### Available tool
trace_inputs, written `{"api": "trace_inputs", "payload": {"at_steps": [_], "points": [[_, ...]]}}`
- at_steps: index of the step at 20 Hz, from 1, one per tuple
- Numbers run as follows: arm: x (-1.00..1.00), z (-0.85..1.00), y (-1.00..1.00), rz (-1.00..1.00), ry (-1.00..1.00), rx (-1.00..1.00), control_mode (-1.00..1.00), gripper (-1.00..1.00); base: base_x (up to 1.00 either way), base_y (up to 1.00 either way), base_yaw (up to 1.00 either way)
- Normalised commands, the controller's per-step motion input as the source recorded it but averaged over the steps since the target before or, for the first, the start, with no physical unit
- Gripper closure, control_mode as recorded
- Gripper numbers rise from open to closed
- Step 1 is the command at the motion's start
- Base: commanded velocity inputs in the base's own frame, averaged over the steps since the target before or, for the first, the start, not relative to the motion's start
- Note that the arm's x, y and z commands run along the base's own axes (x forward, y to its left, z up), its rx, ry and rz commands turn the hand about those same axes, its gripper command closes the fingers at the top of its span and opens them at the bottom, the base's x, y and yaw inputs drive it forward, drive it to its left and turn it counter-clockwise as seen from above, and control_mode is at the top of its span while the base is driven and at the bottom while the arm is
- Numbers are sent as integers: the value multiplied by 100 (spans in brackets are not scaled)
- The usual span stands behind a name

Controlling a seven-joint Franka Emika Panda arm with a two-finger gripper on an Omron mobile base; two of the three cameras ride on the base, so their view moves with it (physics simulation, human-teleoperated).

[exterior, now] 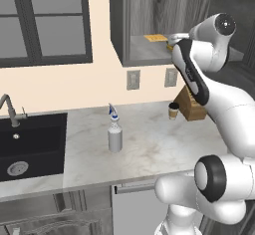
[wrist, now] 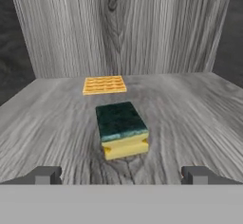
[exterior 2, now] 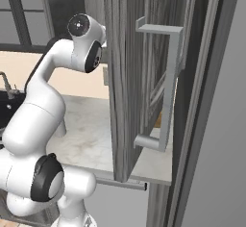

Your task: Pick the sponge and spray from the cabinet and place them on the counter.

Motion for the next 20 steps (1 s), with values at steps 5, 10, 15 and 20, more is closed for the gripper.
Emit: {"api": "trace_inputs", "payload": {"at_steps": [5,10,15,20], "points": [[16,-9,-4,0,6,0,-100,-100,0,0,0],[27,-6,-2,0,6,0,-100,-100,0,0,0],[36,0,-1,0,8,0,-100,-100,0,0,0],[23,-7,-5,0,6,0,-100,-100,0,0,0]]}}
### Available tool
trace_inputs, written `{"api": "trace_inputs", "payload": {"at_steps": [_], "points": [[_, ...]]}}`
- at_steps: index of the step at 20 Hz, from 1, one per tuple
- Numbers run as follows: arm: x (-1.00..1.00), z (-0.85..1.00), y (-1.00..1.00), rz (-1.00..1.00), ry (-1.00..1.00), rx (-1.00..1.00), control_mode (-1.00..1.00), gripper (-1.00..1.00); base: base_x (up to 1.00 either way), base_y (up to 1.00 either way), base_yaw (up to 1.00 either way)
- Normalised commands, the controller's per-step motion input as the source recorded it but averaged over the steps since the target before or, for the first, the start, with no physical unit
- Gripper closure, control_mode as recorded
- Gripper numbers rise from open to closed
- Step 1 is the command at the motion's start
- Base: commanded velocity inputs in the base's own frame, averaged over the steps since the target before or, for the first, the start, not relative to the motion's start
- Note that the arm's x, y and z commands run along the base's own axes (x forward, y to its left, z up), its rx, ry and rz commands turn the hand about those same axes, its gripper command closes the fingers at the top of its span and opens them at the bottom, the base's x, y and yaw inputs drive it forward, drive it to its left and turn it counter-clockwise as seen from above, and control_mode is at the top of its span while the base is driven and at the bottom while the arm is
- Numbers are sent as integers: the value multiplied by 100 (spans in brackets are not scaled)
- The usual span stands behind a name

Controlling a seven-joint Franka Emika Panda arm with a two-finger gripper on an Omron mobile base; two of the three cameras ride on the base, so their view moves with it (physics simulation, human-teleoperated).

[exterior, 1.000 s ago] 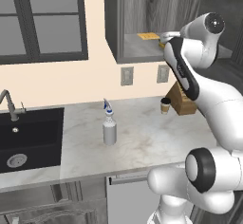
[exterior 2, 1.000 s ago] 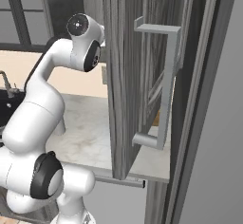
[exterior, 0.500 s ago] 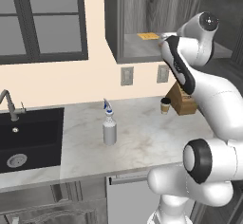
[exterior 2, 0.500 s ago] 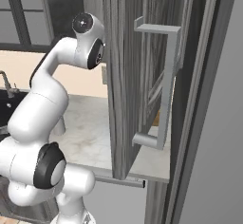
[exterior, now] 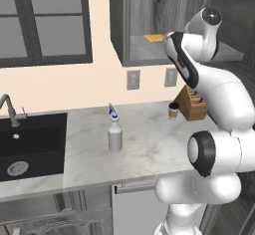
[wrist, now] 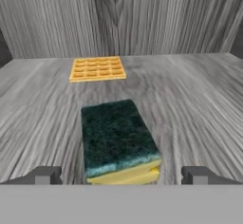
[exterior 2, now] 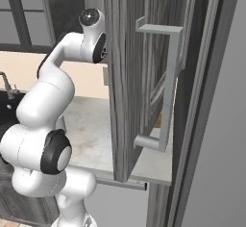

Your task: Pick the sponge and spray from the cabinet and place them on the counter.

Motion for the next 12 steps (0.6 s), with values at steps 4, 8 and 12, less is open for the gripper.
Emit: {"api": "trace_inputs", "payload": {"at_steps": [4,8,12], "points": [[17,-12,-6,0,1,0,-100,-100,0,0,0],[17,-14,-2,0,0,0,-100,-100,0,0,0],[22,-13,0,0,0,0,-100,-100,0,0,0]]}}
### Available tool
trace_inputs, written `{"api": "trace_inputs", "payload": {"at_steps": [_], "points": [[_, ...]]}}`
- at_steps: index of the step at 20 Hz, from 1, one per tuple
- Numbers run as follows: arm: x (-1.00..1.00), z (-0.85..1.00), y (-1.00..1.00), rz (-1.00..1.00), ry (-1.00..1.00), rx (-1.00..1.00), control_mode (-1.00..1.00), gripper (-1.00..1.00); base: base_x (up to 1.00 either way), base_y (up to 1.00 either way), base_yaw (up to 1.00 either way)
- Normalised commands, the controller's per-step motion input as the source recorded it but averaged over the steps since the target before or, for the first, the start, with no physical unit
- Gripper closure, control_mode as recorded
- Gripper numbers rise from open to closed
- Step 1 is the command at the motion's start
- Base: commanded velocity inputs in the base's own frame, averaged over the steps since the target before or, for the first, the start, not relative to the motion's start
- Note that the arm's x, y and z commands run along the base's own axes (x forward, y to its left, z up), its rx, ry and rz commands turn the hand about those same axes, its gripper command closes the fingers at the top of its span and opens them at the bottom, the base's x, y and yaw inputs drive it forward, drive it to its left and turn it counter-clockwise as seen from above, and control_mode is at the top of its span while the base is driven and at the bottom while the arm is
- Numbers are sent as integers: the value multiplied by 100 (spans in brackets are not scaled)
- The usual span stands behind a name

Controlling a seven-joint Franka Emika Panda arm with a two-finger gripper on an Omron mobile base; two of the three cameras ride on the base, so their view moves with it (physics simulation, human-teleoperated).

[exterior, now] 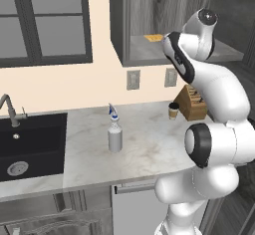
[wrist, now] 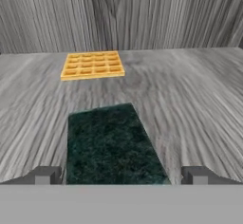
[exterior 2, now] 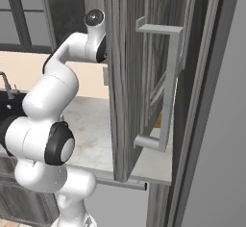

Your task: Pick the sponge and spray from the cabinet and place them on the counter.

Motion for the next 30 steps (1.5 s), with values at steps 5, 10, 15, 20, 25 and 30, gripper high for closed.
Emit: {"api": "trace_inputs", "payload": {"at_steps": [5,10,15,20,25,30], "points": [[29,-8,0,0,0,0,-100,-100,0,0,0],[7,-15,-4,0,3,1,-100,-100,0,0,0],[0,-10,2,0,4,0,-100,100,0,0,0],[0,-3,0,0,4,0,-100,100,0,0,0],[-5,6,0,0,0,0,-100,100,0,0,0],[-5,23,1,0,-2,0,-100,100,0,0,0]]}}
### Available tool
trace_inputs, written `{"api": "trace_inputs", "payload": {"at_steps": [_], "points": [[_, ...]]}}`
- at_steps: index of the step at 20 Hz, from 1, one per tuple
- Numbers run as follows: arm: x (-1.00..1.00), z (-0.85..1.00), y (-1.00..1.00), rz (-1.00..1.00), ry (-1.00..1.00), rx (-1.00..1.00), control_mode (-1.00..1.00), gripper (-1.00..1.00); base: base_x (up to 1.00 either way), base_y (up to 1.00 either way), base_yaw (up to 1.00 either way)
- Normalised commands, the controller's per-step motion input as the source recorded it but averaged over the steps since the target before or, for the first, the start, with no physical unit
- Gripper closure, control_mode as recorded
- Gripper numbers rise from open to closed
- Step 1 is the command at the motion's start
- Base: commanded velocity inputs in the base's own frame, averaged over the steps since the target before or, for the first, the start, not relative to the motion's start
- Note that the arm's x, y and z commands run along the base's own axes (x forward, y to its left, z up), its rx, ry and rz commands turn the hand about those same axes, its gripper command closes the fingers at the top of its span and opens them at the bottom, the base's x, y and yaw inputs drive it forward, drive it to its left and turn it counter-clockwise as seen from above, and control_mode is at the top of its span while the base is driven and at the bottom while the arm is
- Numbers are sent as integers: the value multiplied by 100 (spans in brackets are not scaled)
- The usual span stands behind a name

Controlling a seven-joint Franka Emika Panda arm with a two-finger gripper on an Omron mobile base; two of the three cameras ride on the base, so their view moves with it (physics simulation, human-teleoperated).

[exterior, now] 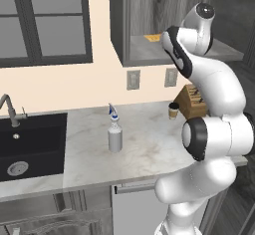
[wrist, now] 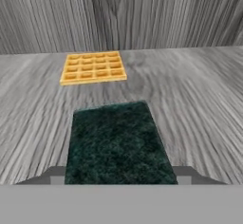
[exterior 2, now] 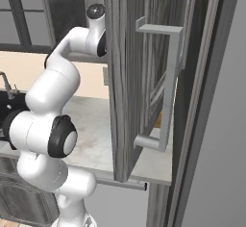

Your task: Pick the sponge and spray from the cabinet and place them on the counter.

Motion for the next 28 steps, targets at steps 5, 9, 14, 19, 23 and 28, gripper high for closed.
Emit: {"api": "trace_inputs", "payload": {"at_steps": [5,9,14,19,23,28], "points": [[-5,21,4,0,1,0,-100,100,0,0,0],[-3,0,0,0,0,0,-100,100,0,0,0],[-36,-1,8,0,-3,0,-100,100,0,0,0],[-52,-8,15,0,-7,-1,-100,100,0,0,0],[-57,-4,16,0,-9,-1,-100,100,0,0,0],[-55,0,15,0,-5,0,-100,100,0,0,0]]}}
